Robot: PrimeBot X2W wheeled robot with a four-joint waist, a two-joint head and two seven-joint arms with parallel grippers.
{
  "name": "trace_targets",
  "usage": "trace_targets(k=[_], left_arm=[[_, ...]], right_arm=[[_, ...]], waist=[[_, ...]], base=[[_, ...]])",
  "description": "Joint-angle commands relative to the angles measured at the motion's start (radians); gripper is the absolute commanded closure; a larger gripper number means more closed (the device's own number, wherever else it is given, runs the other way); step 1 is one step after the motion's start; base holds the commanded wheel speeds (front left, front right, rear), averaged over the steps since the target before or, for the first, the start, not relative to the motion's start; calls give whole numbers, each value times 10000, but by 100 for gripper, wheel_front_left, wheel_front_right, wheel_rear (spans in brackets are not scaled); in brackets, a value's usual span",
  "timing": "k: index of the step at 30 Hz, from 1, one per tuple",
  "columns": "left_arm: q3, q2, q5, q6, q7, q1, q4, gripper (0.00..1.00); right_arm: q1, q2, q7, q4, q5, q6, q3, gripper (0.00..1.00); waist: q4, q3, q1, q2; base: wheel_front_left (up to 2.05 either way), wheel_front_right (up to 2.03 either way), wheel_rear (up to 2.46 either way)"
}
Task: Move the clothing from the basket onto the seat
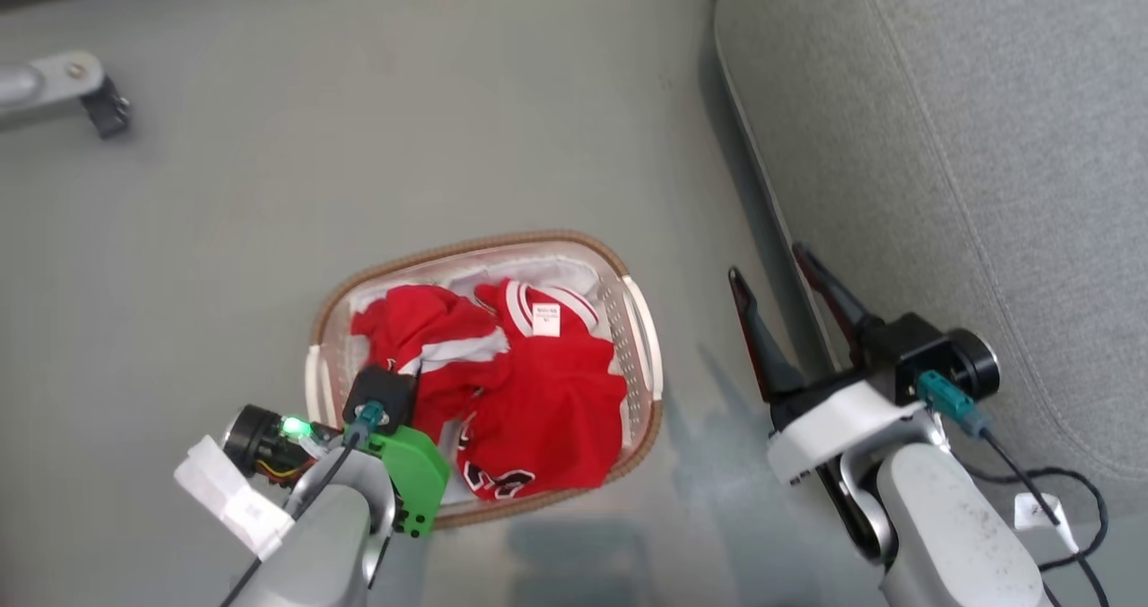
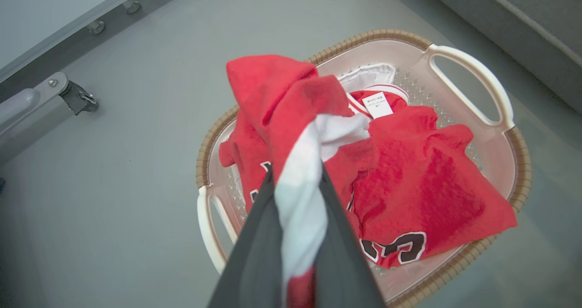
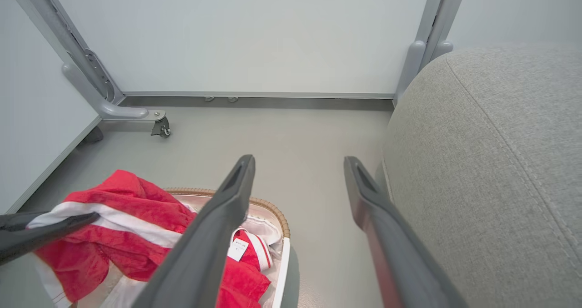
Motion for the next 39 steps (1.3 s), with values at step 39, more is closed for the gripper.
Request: trace_targets(k=[39], left_arm=[[885, -266, -459, -800, -21, 3048, -8240, 100]], right_arm=[[2326, -346, -44, 503, 31, -7, 278, 0]], waist=[[1021, -3973, 1, 0]], base=[[0, 0, 0]])
